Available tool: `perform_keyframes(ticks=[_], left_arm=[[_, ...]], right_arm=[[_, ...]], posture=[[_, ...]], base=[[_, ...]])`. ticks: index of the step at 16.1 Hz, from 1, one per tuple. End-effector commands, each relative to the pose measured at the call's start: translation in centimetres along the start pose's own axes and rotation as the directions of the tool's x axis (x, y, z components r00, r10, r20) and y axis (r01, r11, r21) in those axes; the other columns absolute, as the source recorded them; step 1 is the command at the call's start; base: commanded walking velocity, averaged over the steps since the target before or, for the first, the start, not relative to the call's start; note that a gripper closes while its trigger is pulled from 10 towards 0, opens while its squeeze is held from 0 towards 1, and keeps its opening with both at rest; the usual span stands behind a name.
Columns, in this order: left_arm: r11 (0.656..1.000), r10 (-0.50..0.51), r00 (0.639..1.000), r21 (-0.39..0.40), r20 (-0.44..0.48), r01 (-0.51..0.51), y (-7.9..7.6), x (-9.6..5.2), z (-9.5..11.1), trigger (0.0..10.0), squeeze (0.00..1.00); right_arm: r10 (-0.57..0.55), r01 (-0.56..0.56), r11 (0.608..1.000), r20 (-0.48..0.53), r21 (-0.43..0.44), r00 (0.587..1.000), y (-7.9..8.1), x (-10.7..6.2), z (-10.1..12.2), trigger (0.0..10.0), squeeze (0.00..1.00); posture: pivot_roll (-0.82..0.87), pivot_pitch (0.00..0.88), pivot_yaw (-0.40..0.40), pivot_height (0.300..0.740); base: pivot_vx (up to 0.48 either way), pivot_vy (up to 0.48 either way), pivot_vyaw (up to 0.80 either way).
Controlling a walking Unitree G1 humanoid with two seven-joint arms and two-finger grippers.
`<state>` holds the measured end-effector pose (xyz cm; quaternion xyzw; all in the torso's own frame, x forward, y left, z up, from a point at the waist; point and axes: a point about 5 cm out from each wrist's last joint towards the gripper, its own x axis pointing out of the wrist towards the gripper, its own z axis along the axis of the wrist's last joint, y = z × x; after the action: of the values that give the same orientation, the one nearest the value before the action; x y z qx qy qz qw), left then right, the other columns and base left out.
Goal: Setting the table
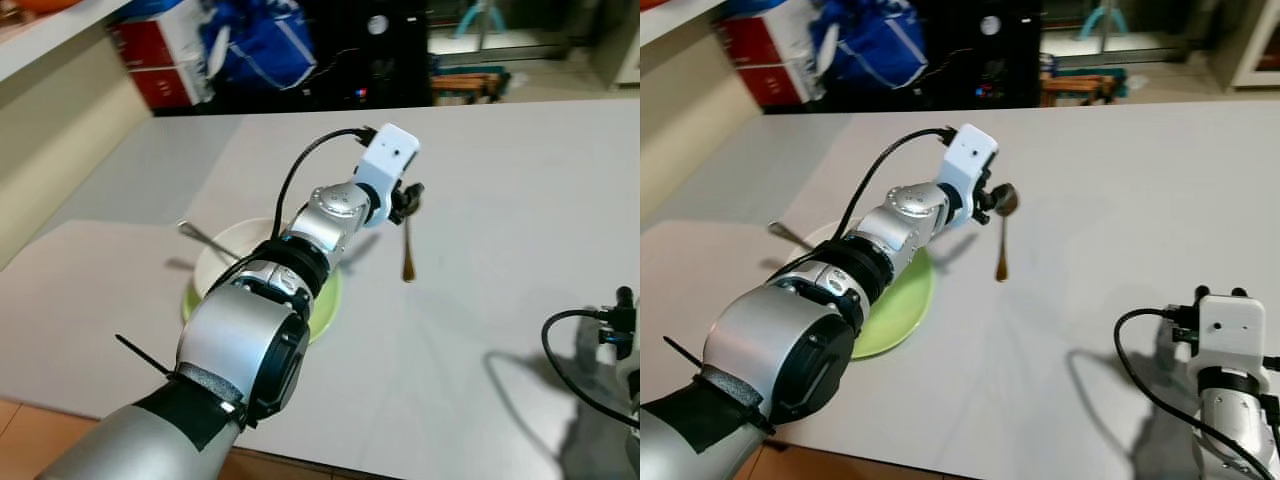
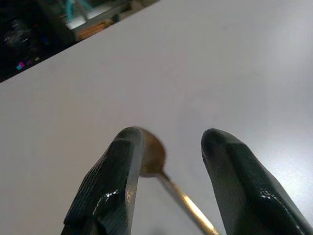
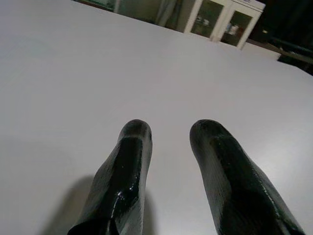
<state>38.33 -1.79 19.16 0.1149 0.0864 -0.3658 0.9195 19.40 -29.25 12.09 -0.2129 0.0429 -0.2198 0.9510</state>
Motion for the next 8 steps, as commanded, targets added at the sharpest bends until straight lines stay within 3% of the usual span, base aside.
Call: perform_keyframes(ticks=[1,4,5,6,8], left_arm=[[0.994,-0.111,0.993,0.008,-0.026,0.111,-4.4,1.1,-0.9,10.0,0.0],[0.998,-0.066,0.998,-0.005,0.021,0.066,-3.6,1.0,-0.1,10.0,0.0],[0.999,-0.031,0.994,-0.032,0.103,0.034,-2.5,0.9,2.1,10.0,0.0],[1.0,-0.02,0.987,-0.001,0.157,0.02,-1.9,0.7,3.8,10.0,0.0],[0.999,0.003,0.958,0.031,0.288,-0.012,0.7,-0.6,7.9,10.0,0.0]], right_arm=[[0.012,-0.012,1.0,0.046,0.004,0.999,0.5,0.1,1.1,10.0,0.0],[0.041,-0.043,0.999,0.115,0.015,0.993,0.8,0.6,3.0,10.0,0.0],[0.05,-0.054,0.998,0.123,0.031,0.991,1.0,0.9,3.2,10.0,0.0],[0.063,-0.068,0.997,0.121,0.04,0.991,1.2,1.2,3.0,10.0,0.0],[0.12,-0.135,0.987,0.153,0.086,0.981,2.6,1.7,3.6,10.0,0.0]], posture=[[-0.39,0.025,0.2,0.74],[-0.38,0.027,0.187,0.74],[-0.36,0.028,0.175,0.74],[-0.35,0.026,0.166,0.74],[-0.3,0.024,0.147,0.74]], base=[[0.0,0.0,0.0],[0.0,0.0,0.0],[0.0,0.0,0.0],[0.0,0.0,0.0],[0.0,0.0,0.0]])
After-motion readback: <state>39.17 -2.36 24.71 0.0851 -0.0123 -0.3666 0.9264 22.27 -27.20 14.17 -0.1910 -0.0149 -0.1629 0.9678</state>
